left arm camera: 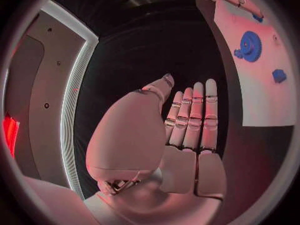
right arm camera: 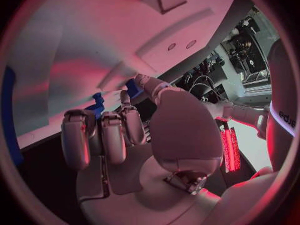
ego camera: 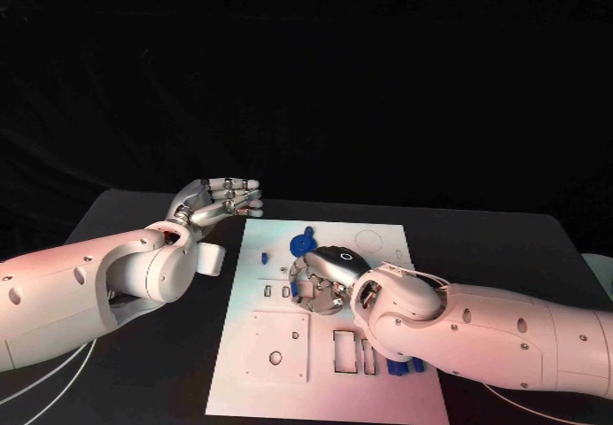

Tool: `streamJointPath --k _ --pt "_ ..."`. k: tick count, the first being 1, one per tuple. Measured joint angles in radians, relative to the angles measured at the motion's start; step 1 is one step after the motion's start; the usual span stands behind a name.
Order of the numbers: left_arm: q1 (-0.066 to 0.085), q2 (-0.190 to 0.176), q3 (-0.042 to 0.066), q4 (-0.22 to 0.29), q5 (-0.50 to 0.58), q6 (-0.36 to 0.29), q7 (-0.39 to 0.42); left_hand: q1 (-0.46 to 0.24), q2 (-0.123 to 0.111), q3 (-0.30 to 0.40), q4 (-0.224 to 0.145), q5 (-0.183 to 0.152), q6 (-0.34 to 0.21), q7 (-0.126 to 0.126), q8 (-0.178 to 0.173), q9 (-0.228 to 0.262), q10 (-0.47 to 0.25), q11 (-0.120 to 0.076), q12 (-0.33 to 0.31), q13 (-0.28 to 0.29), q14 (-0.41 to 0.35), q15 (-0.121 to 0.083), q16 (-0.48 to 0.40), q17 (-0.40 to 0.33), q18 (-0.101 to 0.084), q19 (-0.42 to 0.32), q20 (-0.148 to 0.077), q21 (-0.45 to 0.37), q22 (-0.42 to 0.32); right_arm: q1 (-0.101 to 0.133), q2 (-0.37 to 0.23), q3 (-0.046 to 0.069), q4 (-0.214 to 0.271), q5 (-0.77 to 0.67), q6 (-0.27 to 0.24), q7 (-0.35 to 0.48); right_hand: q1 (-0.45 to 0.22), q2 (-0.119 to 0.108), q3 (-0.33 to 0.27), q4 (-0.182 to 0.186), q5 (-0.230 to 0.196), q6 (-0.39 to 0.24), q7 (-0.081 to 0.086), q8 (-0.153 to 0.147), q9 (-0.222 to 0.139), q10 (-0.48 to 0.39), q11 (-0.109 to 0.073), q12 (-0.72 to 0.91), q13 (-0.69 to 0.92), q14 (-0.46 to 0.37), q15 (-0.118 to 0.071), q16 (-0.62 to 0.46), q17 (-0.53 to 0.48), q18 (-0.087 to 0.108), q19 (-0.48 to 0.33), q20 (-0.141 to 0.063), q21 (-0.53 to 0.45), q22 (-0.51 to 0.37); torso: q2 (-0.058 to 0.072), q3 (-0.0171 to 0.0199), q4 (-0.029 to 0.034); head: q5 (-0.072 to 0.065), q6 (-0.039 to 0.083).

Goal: Assemble the parts on the task board

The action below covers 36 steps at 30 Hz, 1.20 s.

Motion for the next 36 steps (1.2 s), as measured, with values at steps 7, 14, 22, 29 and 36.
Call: streamJointPath --k 7,14,22,29,36 --pt "0.000 -0.001 0.000 0.000 0.000 0.000 -0.001 0.000 0.000 0.000 0.000 0.000 0.000 0.000 0.000 0.000 0.000 0.000 0.000 0.000 0.000 0.000 0.000 0.000 0.000 0.000 0.000 0.000 0.000 0.000 0.000 0.000 0.004 -0.001 -0.002 0.000 0.000 0.000 -0.033 0.008 -0.025 -0.029 0.009 -0.012 -0.005 -0.012 0.009 -0.010 0.000 0.000 0.008 0.000 0.000 0.000 0.000 0.007 -0.010 0.000 0.000 0.0000 -0.0002 -0.002 -0.002" --pt "0.000 -0.001 0.000 -0.003 -0.004 0.001 -0.006 0.000 0.000 0.006 0.000 0.000 0.000 0.000 0.000 0.000 0.000 0.000 0.000 0.000 0.000 0.000 0.000 0.001 0.000 -0.004 0.004 0.005 0.001 0.000 -0.025 0.000 0.028 -0.003 -0.032 0.006 0.030 0.006 -0.136 0.033 -0.036 -0.076 0.018 -0.019 -0.018 -0.033 0.017 -0.020 0.000 0.000 0.022 -0.006 0.000 0.000 0.000 0.014 -0.017 0.000 0.000 0.0000 0.0001 -0.005 -0.003" --pt "0.000 -0.003 0.000 -0.016 -0.063 0.003 -0.068 -0.097 -0.019 0.004 0.058 0.000 0.046 -0.031 0.017 0.014 0.093 -0.034 0.018 0.009 0.135 -0.044 0.089 0.059 0.000 0.065 -0.029 0.079 0.031 0.033 -0.127 0.006 0.068 0.095 -0.142 0.121 0.083 0.046 -0.188 0.068 -0.009 -0.070 0.018 0.001 -0.025 -0.037 0.016 -0.020 0.000 -0.002 0.023 -0.014 0.000 0.005 -0.007 0.024 -0.055 0.000 -0.006 0.0007 -0.0016 0.002 0.002" --pt "0.000 -0.002 0.000 -0.025 -0.197 0.039 -0.215 -0.174 -0.021 -0.005 0.143 0.000 0.106 -0.059 0.053 0.042 0.224 -0.081 0.090 0.055 0.356 -0.104 0.328 0.212 0.000 0.222 -0.092 0.230 0.102 0.086 -0.229 0.008 0.070 0.410 -0.171 0.318 0.095 0.058 -0.149 0.074 0.018 -0.043 0.008 0.024 -0.025 -0.051 0.009 -0.035 0.000 -0.002 0.023 -0.027 0.000 0.016 -0.028 0.019 -0.093 0.000 -0.018 0.0032 -0.0058 0.010 -0.002" --pt "0.008 0.015 0.000 -0.028 -0.392 0.119 -0.398 -0.266 0.013 -0.031 0.143 -0.004 0.090 -0.094 0.155 0.146 0.231 -0.121 0.393 0.310 0.487 -0.143 0.992 0.928 -0.024 0.389 -0.136 0.598 0.511 0.116 -0.298 0.009 0.039 0.685 -0.165 0.422 0.095 0.058 -0.144 0.079 0.027 -0.040 0.005 0.028 -0.026 -0.051 0.009 -0.035 0.000 -0.002 0.023 -0.027 0.000 0.016 -0.027 0.019 -0.093 0.000 -0.034 0.0077 -0.0065 0.014 -0.016"
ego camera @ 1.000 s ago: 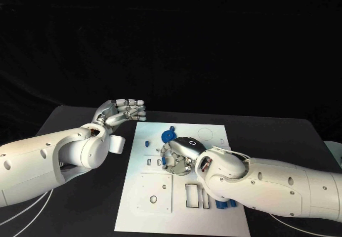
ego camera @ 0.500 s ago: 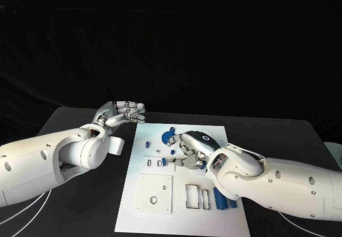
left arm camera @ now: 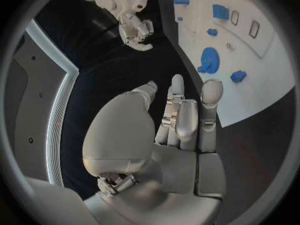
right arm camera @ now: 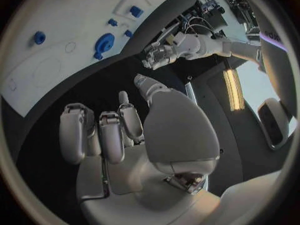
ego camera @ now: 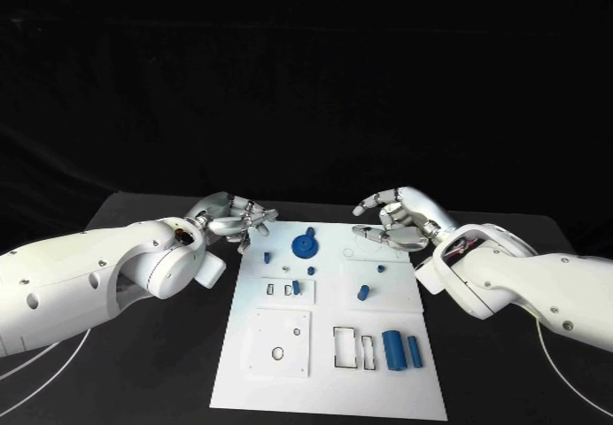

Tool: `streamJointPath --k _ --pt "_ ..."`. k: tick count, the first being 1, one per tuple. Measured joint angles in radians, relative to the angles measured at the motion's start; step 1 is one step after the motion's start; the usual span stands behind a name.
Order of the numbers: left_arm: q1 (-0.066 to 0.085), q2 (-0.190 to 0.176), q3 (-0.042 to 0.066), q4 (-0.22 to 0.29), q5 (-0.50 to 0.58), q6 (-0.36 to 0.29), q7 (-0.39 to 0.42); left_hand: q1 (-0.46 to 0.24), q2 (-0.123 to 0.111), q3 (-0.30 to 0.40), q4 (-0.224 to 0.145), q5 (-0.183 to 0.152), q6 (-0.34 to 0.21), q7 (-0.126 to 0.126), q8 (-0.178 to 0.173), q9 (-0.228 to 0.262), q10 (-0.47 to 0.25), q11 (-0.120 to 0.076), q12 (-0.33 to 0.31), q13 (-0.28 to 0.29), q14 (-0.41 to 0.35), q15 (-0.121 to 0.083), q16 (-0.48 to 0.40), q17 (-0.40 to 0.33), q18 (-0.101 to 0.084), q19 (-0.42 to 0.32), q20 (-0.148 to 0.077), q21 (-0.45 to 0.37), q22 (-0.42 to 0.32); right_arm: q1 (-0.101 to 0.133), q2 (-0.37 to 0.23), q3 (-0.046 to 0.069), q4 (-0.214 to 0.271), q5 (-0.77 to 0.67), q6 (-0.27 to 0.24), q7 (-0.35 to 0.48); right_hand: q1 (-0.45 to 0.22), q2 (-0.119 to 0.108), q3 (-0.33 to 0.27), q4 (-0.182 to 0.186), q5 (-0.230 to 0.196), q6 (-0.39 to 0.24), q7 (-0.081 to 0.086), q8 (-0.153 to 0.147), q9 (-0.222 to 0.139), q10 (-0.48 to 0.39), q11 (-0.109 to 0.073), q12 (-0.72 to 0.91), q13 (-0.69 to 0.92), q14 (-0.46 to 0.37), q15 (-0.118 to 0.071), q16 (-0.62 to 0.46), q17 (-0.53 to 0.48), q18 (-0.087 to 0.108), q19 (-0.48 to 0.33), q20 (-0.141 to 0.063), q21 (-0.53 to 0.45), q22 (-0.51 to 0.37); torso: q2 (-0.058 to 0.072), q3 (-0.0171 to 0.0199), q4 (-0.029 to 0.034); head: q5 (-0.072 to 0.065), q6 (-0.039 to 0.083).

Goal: Assemble the parts on the task board

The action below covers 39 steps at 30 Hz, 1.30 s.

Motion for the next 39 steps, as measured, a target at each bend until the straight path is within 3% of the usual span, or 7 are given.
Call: streamJointPath --k 3,5,10,15,21,34,39 --pt "0.008 0.015 0.001 -0.001 -0.084 0.054 -0.093 -0.069 0.023 -0.008 0.000 0.012 -0.039 -0.010 0.081 0.073 -0.086 -0.017 0.236 0.197 0.005 -0.005 0.102 0.076 -0.023 0.053 -0.010 0.093 0.137 0.010 -0.021 0.000 -0.014 0.075 0.005 0.022 0.000 0.000 0.003 0.003 0.003 0.000 0.000 0.000 0.000 0.000 0.000 0.000 0.000 0.000 0.000 0.000 0.000 0.000 0.000 0.000 0.000 0.000 -0.006 0.0018 0.0000 0.001 -0.004" --pt "0.012 0.025 0.001 -0.002 -0.130 0.088 -0.148 -0.096 0.025 -0.012 0.005 0.004 -0.050 -0.018 0.128 0.113 -0.068 -0.020 0.434 0.392 0.008 -0.013 0.152 0.083 -0.039 0.101 -0.015 0.144 0.227 0.014 -0.032 0.000 -0.022 0.107 0.009 0.030 0.000 0.000 0.003 0.003 0.003 0.000 0.000 0.000 0.000 0.000 0.000 0.000 0.000 0.000 0.000 0.000 0.000 0.000 0.000 0.000 0.000 0.000 -0.009 0.0031 -0.0007 0.003 -0.006" --pt "0.029 0.059 0.000 -0.004 -0.247 0.186 -0.294 -0.144 0.033 -0.037 0.010 0.002 -0.066 -0.034 0.208 0.183 -0.014 -0.031 0.662 0.625 0.005 -0.023 0.205 0.083 -0.062 0.182 -0.029 0.220 0.376 0.027 -0.052 0.000 -0.043 0.162 0.017 0.045 0.000 0.000 0.003 0.003 0.003 0.000 0.000 0.000 -0.001 0.000 0.000 0.000 0.000 0.000 0.000 0.000 0.000 0.000 0.000 0.000 0.000 0.000 -0.014 0.0061 -0.0012 0.005 -0.013" --pt "0.049 0.100 -0.002 -0.020 -0.337 0.266 -0.397 -0.171 0.047 -0.053 0.012 0.002 -0.072 -0.040 0.238 0.216 0.005 -0.036 0.719 0.687 0.008 -0.027 0.216 0.083 -0.062 0.203 -0.036 0.239 0.425 0.032 -0.056 0.000 -0.059 0.188 0.025 0.050 0.000 0.000 0.003 0.003 0.003 0.000 0.000 0.000 -0.001 0.000 0.000 0.000 0.000 0.000 0.000 0.000 0.000 0.000 0.000 0.000 0.000 0.000 -0.019 0.0091 -0.0012 0.007 -0.021" --pt "0.066 0.154 -0.012 -0.045 -0.418 0.344 -0.481 -0.186 0.046 -0.064 0.010 0.002 -0.082 -0.043 0.243 0.231 0.001 -0.040 0.720 0.686 0.008 -0.027 0.216 0.083 -0.062 0.210 -0.037 0.245 0.439 0.035 -0.057 0.000 -0.075 0.203 0.033 0.050 0.000 0.000 0.003 0.003 0.003 0.000 0.000 0.000 -0.001 0.000 0.000 0.000 0.000 0.000 0.000 0.000 0.000 0.000 0.000 0.000 0.000 0.000 -0.024 0.0141 -0.0004 0.009 -0.030" --pt "0.072 0.200 -0.026 -0.067 -0.509 0.419 -0.543 -0.198 0.048 -0.077 0.011 0.002 -0.085 -0.040 0.258 0.245 0.001 -0.040 0.731 0.704 0.008 -0.027 0.224 0.083 -0.078 0.221 -0.040 0.257 0.467 0.037 -0.055 0.000 -0.084 0.204 0.038 0.046 -0.005 -0.005 0.005 0.005 0.013 0.000 0.000 0.000 -0.003 0.000 0.000 0.000 0.000 0.000 0.000 0.000 0.000 0.000 0.000 0.000 -0.004 0.000 -0.030 0.0219 0.0010 0.015 -0.045" --pt "0.072 0.209 -0.033 -0.076 -0.525 0.434 -0.553 -0.202 0.052 -0.077 0.011 0.002 -0.085 -0.040 0.258 0.250 0.001 -0.040 0.735 0.707 0.008 -0.027 0.229 0.083 -0.078 0.224 -0.037 0.261 0.477 0.037 -0.052 0.000 -0.087 0.198 0.038 0.042 -0.005 -0.005 0.005 0.005 0.013 0.000 0.000 0.004 -0.003 0.000 0.000 -0.004 0.000 0.000 0.000 -0.002 0.000 0.000 -0.003 -0.003 -0.006 0.000 -0.030 0.0218 0.0009 0.015 -0.044"
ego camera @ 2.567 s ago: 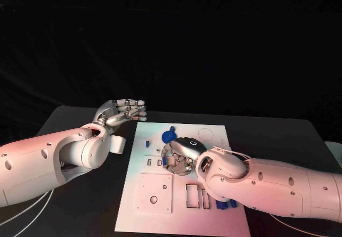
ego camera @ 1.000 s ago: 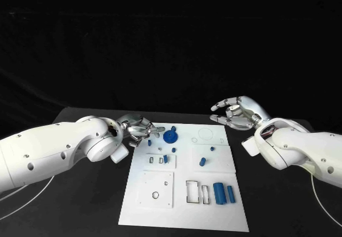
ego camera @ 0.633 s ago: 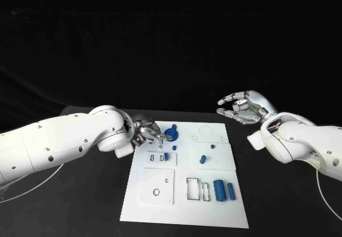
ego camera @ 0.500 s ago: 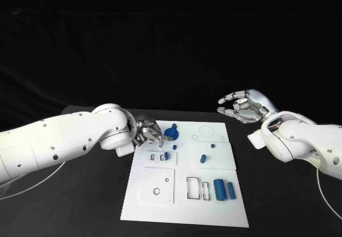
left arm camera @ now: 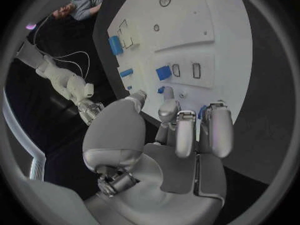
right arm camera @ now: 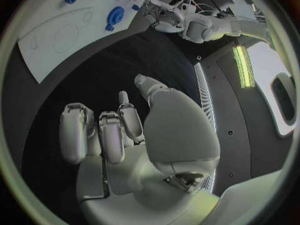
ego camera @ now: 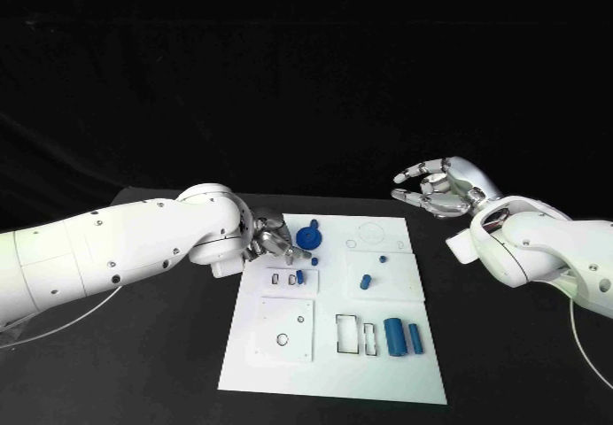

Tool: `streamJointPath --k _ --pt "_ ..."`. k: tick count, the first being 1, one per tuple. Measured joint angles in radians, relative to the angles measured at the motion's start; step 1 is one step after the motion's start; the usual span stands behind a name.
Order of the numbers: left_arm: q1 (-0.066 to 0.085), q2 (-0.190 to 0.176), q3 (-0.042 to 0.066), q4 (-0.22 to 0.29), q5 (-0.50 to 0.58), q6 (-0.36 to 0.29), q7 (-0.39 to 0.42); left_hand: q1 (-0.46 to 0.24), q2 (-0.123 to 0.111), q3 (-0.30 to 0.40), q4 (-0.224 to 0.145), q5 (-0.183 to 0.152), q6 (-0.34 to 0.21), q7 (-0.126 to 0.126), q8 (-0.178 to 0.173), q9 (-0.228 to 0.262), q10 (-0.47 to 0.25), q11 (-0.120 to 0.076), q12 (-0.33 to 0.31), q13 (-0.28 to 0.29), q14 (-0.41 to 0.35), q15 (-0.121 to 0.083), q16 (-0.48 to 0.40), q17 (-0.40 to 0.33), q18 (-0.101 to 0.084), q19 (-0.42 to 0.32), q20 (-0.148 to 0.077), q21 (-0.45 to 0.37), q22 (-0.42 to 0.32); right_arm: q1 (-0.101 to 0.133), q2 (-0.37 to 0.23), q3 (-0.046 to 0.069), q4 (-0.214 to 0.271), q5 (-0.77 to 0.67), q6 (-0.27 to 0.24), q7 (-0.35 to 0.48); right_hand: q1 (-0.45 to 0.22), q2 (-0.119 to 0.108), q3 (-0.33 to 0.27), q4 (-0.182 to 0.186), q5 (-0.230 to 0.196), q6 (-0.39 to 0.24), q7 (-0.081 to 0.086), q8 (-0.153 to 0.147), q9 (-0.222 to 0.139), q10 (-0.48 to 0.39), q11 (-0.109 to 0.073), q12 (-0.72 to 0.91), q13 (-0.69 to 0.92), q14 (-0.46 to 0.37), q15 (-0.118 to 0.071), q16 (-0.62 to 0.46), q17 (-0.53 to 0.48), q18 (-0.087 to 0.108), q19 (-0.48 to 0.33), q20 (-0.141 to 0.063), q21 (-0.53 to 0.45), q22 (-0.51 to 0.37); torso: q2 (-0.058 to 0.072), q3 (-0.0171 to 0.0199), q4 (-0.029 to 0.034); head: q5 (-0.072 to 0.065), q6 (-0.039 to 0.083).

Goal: Assemble the parts on the task board

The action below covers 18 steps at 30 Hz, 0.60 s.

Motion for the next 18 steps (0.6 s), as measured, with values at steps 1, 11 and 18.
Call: streamJointPath --k 1,11,18 --pt "0.000 0.002 -0.001 -0.002 -0.001 0.002 -0.001 0.000 0.000 0.000 0.000 0.000 0.000 0.000 0.000 0.000 0.000 0.000 0.000 0.000 -0.001 -0.001 0.000 0.000 0.000 0.000 0.000 0.001 0.000 0.000 0.000 0.000 -0.001 -0.001 0.000 -0.001 0.000 0.000 0.000 0.000 0.000 0.000 0.000 0.000 0.000 0.000 0.000 0.000 0.000 0.000 0.000 -0.002 0.000 0.000 0.000 0.000 -0.002 0.000 0.000 -0.0003 0.0001 0.000 -0.001" --pt "0.000 0.011 -0.011 -0.018 -0.005 0.021 -0.010 0.000 0.000 0.000 0.000 0.000 -0.004 -0.004 0.006 0.005 0.000 0.000 0.000 0.000 -0.004 -0.004 0.000 0.000 0.000 0.000 0.000 0.001 0.005 0.000 0.004 0.000 -0.003 -0.009 0.000 -0.007 -0.004 -0.004 0.003 0.003 0.006 0.000 0.000 0.000 -0.001 -0.005 -0.005 -0.008 -0.003 0.000 0.000 -0.006 0.000 0.000 0.000 0.000 -0.010 0.000 0.004 -0.0022 0.0011 0.002 -0.008" --pt "-0.001 0.022 -0.017 -0.026 -0.001 0.028 -0.013 0.000 0.000 0.000 0.000 0.000 -0.004 -0.004 0.006 0.007 0.000 0.000 0.000 0.000 -0.004 -0.004 0.004 0.000 0.000 0.000 0.000 0.001 0.009 0.000 0.007 0.000 -0.003 -0.015 -0.001 -0.011 -0.009 -0.009 0.007 0.007 0.023 0.000 0.000 0.000 -0.002 -0.005 -0.005 -0.011 -0.005 0.004 -0.004 -0.006 0.000 0.000 -0.004 -0.004 -0.013 0.000 0.005 -0.0035 0.0011 0.002 -0.011"
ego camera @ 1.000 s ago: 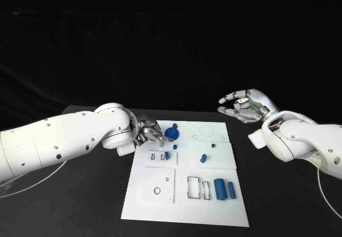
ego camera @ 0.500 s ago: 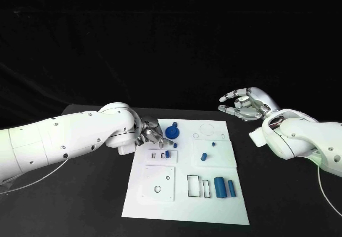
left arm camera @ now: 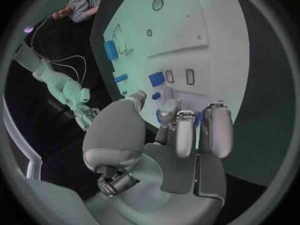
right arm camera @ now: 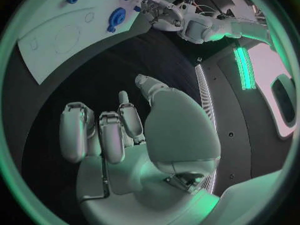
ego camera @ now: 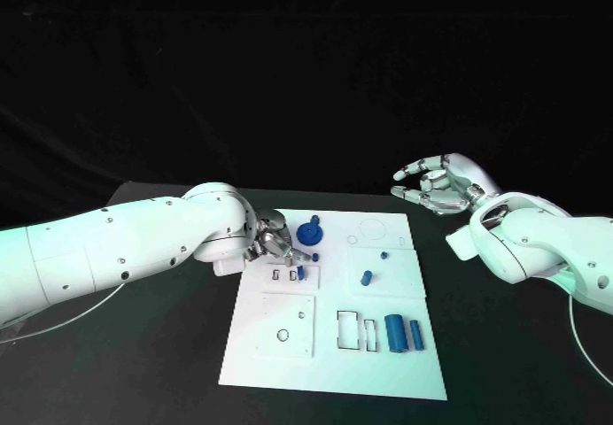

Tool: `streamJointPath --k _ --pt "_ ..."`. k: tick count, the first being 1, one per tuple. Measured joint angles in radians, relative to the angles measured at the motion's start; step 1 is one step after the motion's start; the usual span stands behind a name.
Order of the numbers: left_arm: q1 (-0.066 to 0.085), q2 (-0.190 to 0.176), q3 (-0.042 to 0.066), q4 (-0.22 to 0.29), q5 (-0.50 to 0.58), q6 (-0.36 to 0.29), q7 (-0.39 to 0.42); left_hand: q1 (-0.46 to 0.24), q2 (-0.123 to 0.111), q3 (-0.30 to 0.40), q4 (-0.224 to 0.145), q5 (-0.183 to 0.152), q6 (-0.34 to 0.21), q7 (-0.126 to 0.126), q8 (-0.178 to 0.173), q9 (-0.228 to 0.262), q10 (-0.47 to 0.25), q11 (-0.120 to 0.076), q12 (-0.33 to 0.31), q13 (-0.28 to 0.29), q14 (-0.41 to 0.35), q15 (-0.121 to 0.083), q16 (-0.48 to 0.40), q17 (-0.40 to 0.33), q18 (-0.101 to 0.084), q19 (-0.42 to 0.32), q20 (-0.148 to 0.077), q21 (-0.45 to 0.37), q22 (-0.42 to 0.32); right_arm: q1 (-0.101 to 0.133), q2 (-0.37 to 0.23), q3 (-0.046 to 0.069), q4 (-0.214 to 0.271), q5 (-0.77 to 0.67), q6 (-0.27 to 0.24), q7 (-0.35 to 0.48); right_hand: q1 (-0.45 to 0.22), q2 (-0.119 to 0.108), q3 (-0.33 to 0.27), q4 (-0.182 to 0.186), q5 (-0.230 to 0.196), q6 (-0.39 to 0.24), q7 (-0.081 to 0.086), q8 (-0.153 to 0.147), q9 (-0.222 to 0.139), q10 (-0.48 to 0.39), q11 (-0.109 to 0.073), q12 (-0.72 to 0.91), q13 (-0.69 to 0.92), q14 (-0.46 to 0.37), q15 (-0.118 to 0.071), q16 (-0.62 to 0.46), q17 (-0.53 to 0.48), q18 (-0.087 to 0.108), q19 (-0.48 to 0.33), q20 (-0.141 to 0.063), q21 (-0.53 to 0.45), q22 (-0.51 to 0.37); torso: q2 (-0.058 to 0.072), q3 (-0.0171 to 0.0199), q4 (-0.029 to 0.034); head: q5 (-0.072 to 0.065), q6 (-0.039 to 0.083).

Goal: Assemble the parts on the task board

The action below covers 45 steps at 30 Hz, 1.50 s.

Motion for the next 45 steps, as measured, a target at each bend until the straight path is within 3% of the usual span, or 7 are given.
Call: streamJointPath --k 17,25,45 --pt "-0.005 0.018 -0.011 -0.018 0.020 0.012 -0.002 0.000 0.000 0.000 0.000 0.000 0.000 0.000 0.005 0.008 0.000 0.000 0.004 0.003 0.000 0.000 0.000 0.000 0.000 0.000 0.000 0.008 0.011 0.000 0.007 0.000 -0.002 -0.011 -0.004 -0.011 -0.008 -0.008 0.005 0.005 0.025 0.000 0.000 0.004 -0.002 0.000 0.000 0.000 -0.003 0.000 0.000 -0.004 0.000 0.000 0.000 0.000 -0.008 0.000 0.002 0.0012 -0.0007 0.002 -0.008" --pt "-0.006 0.023 -0.013 -0.021 0.024 0.018 -0.002 0.015 0.015 0.009 -0.003 0.000 -0.004 -0.004 0.009 0.018 0.000 0.000 0.007 0.006 0.000 0.000 0.006 0.000 0.000 0.000 0.000 0.011 0.016 0.000 0.007 0.000 -0.002 -0.013 -0.005 -0.014 -0.008 -0.008 0.005 0.005 0.025 0.000 0.000 0.004 -0.002 0.000 0.000 0.000 -0.003 0.000 0.000 -0.010 0.000 0.000 -0.004 -0.004 -0.012 0.000 0.002 0.0012 -0.0019 0.002 -0.011" --pt "-0.007 0.025 -0.014 -0.020 0.028 0.032 -0.003 0.074 -0.002 0.077 -0.001 0.000 -0.007 -0.007 0.020 0.045 0.002 -0.002 0.019 0.018 0.000 0.000 0.006 0.000 0.000 0.004 -0.004 0.016 0.027 0.000 0.010 0.000 -0.002 -0.016 -0.005 -0.018 -0.012 -0.003 0.009 0.009 0.029 0.000 0.000 0.008 -0.002 0.000 0.000 0.000 -0.005 0.000 0.000 -0.010 0.001 0.000 -0.007 0.000 -0.016 0.000 0.002 0.0012 -0.0007 0.000 -0.014"
